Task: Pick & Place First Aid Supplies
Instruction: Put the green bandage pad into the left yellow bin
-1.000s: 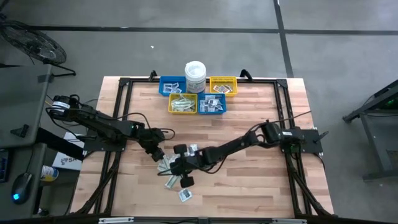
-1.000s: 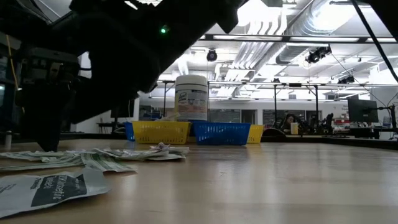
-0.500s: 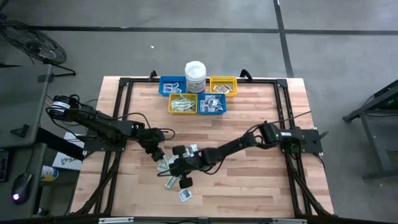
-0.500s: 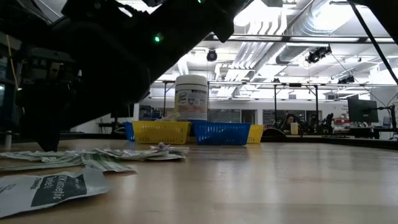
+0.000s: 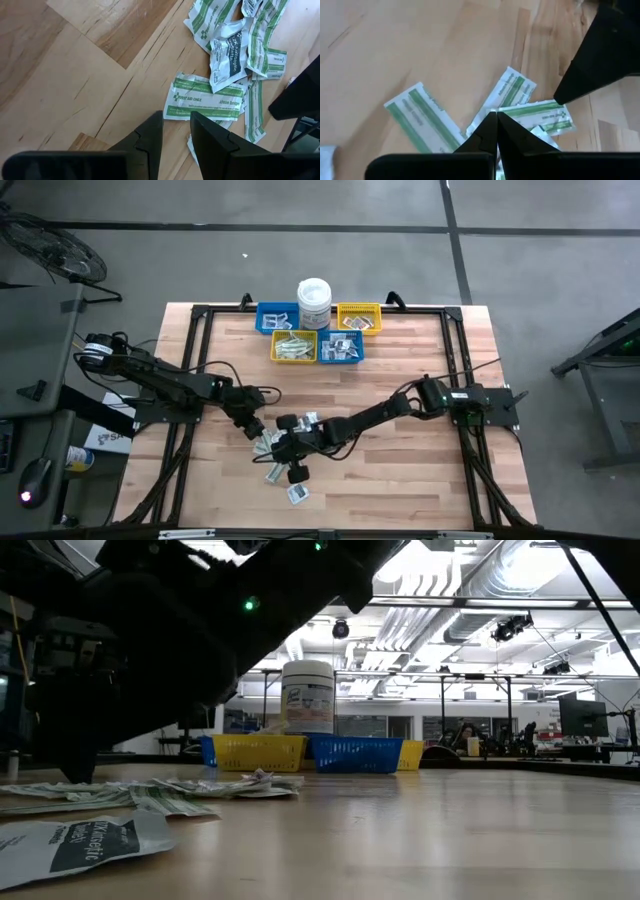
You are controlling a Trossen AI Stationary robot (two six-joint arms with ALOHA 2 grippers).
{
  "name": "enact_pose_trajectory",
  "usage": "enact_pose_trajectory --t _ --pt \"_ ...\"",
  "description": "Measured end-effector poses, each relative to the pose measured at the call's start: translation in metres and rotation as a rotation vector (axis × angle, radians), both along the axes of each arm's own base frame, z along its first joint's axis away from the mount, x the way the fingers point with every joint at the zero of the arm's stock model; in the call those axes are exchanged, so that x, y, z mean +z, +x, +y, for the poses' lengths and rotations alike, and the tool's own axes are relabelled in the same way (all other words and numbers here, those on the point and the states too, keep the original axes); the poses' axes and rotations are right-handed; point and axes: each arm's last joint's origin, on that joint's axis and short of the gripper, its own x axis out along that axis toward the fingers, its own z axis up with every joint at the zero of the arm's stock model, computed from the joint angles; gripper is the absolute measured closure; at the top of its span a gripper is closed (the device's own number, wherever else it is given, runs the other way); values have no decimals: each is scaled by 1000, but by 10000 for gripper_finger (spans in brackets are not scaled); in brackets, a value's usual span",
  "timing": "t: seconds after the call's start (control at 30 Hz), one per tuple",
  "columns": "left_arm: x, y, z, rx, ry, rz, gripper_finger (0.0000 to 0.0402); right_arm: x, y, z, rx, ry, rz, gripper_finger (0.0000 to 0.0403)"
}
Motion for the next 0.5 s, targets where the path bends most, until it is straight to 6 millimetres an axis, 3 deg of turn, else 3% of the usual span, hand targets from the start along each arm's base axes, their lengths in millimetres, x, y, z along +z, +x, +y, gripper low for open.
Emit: enact_pose_trajectory --t 0.2,0.5 --pt "0 0 0 0 0 1 298 -15 0 -3 3 11 44 403" --pt "0 0 0 0 -1 0 298 -13 4 -11 -24 33 29 403"
